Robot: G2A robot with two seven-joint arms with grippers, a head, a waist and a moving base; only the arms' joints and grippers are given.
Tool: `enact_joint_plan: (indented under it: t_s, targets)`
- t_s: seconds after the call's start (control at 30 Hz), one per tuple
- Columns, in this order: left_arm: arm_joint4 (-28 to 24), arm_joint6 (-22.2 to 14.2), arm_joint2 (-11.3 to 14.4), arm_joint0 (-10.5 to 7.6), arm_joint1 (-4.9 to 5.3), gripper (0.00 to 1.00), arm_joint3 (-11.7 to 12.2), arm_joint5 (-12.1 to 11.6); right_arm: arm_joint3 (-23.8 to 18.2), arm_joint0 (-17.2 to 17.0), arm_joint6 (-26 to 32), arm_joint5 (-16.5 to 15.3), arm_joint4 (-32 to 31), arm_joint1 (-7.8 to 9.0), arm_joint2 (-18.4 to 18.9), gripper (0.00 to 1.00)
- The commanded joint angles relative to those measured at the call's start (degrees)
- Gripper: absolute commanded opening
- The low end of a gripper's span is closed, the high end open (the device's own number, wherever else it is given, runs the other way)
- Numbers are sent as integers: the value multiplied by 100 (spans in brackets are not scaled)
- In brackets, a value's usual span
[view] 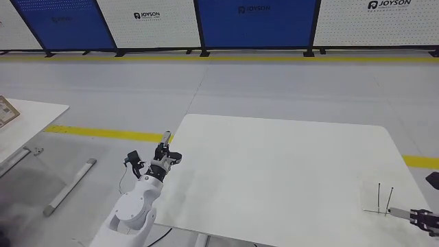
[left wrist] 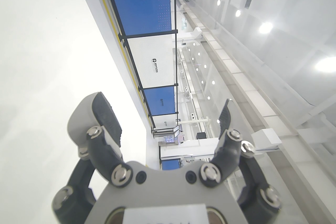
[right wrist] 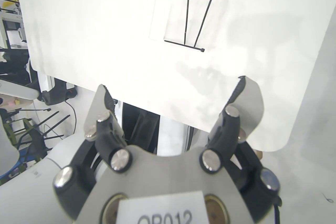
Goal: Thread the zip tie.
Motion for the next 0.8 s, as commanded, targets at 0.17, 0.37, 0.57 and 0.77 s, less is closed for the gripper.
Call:
enact_joint_plan:
  t_s: [0.17, 0.37, 0.57, 0.77]
  targets:
    - [0, 0, 0, 0, 0, 100, 0, 0, 339, 120, 0, -203, 649, 16, -104, 100]
    - [0, 0, 0, 0, 0, 100, 0, 0, 875, 582, 0, 340, 1005, 168, -559, 100]
    - [0, 0, 0, 0, 0, 100, 0, 0, 1222, 1099, 0, 1282, 669, 284, -1157, 100]
    - [0, 0, 0, 0, 0, 100, 0, 0, 1306, 1271, 0, 1187, 815, 310, -1332, 100]
